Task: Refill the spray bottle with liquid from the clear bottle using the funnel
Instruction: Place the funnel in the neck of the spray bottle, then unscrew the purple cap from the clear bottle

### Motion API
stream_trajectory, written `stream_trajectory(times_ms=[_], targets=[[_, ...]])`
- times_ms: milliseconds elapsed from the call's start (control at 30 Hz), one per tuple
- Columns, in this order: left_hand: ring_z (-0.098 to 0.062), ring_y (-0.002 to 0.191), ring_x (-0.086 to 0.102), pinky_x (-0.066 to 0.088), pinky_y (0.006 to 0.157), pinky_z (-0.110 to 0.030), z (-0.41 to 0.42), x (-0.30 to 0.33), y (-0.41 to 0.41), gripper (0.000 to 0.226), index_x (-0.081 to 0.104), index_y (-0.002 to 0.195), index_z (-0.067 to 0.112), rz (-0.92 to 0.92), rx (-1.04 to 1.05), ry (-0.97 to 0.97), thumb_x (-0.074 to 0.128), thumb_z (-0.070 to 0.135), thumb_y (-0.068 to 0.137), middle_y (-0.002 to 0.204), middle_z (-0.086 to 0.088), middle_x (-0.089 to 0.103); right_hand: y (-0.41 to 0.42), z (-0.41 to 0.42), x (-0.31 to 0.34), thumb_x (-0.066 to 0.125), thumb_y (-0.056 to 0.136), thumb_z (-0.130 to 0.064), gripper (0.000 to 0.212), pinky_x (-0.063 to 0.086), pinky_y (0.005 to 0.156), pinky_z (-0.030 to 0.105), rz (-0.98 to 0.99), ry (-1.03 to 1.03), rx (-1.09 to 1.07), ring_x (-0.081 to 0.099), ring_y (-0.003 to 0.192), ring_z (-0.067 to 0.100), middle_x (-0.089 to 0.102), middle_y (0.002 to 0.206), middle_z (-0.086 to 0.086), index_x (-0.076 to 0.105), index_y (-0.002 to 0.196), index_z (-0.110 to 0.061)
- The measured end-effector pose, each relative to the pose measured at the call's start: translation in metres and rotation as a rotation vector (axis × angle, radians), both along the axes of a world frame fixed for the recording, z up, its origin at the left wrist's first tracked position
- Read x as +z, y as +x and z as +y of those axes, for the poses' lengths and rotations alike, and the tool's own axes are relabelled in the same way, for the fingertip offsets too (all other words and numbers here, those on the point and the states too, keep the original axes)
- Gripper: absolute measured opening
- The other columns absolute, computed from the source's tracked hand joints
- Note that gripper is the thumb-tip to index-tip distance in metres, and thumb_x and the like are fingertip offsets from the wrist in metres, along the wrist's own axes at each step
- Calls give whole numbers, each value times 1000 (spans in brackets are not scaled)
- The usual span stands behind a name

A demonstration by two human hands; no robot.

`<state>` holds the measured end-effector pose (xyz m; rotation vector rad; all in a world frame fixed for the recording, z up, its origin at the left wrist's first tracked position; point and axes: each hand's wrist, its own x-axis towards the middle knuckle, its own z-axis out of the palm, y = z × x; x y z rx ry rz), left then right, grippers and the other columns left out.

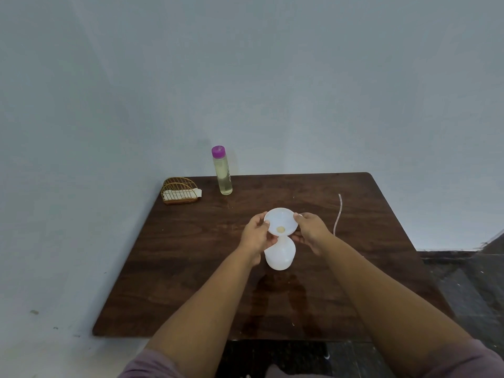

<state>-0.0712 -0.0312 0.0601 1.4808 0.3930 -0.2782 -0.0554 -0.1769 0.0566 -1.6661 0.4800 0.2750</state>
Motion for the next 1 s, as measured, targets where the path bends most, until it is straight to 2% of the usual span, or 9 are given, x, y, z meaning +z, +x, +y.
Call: stream_trajectory(times_ms=[167, 333, 600, 700, 800, 900, 1000], targets=[[-22, 109, 58, 60, 81, -34, -1, -1, 0, 30, 54, 130, 20, -4, 4, -2, 50, 15, 101, 129, -4, 54, 0, 0, -3, 44, 101, -29, 34, 57, 88, 38, 4, -10, 7, 62, 104, 25, 58, 124, 10, 52, 128, -11], [-23, 111, 57, 60, 82, -36, -4, 1, -1, 30, 54, 131, 19, 15, 16, -14, 47, 15, 102, 130, -5, 54, -4, -1, -5, 43, 101, -31, 32, 57, 89, 38, -2, 7, 4, 61, 104, 25, 58, 123, 10, 52, 125, -12], [-26, 116, 57, 56, 83, -37, -2, 0, -3, 37, 45, 139, 23, 30, -26, 105, 46, 28, 102, 141, -5, 49, -8, -1, 0, 46, 98, -42, 37, 55, 92, 40, 7, -10, 4, 60, 106, 24, 56, 126, 8, 49, 124, -15], [-26, 123, 54, 53, 94, -41, 0, 3, -1, 41, 43, 142, 22, 17, 9, 111, 48, 27, 102, 144, -4, 48, -12, -4, 5, 45, 97, -46, 42, 51, 94, 40, -33, -151, 25, 56, 111, 25, 53, 131, 6, 43, 128, -17], [-26, 131, 47, 45, 106, -45, 6, 11, 3, 43, 43, 142, 23, -30, 59, 211, 51, 29, 100, 146, -3, 47, -8, -8, 14, 44, 97, -46, 47, 46, 90, 36, -129, -367, 30, 53, 116, 27, 47, 135, 8, 42, 133, -15], [-23, 130, 48, 42, 108, -42, 17, 22, 8, 46, 42, 144, 23, -105, 46, 306, 52, 32, 99, 144, -3, 49, 0, -7, 22, 46, 96, -46, 48, 44, 100, 42, -205, -494, 48, 51, 119, 32, 43, 136, 13, 43, 132, -15], [-21, 128, 50, 42, 105, -36, 31, 33, 17, 47, 41, 144, 24, -169, 39, 350, 52, 33, 99, 141, -3, 51, 13, 1, 34, 47, 96, -44, 47, 37, 102, 43, -257, -636, 112, 43, 125, 35, 43, 134, 15, 43, 132, -15]])
